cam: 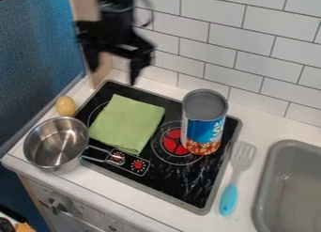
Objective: Move the can at the lower side of the burner
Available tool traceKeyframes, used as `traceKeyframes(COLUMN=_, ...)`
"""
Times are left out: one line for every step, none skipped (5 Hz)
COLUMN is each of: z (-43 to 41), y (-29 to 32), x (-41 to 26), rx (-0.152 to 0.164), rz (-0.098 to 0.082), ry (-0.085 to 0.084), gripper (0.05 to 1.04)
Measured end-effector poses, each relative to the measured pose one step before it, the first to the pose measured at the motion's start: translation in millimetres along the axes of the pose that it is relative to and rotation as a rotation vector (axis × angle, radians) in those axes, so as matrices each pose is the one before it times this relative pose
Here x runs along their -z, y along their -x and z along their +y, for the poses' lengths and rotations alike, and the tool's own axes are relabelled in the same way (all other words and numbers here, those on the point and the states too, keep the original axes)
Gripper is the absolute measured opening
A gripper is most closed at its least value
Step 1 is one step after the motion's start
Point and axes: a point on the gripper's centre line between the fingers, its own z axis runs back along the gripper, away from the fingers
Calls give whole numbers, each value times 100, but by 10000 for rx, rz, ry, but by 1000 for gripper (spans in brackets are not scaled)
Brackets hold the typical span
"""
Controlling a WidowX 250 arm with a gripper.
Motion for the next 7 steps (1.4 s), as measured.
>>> traceKeyframes(z=-2942, y=-2304, x=-215, rx=721, rz=-531, ry=480, gripper=1000)
traceKeyframes(z=-3706, y=-1696, x=432, rx=718, rz=-616, ry=64, gripper=1000)
traceKeyframes(z=-3243, y=-1397, x=698, rx=45, rz=-502, ry=317, gripper=1000)
traceKeyframes(z=-2500, y=-1275, x=1074, rx=119, rz=-215, ry=98, gripper=1000)
traceKeyframes(z=-1224, y=-967, x=1289, rx=290, rz=30, ry=39, gripper=1000)
traceKeyframes(z=-340, y=-375, x=2008, rx=432, rz=71, ry=-118, gripper=1000)
traceKeyframes(z=-375, y=173, x=899, rx=526, rz=127, ry=338, gripper=1000)
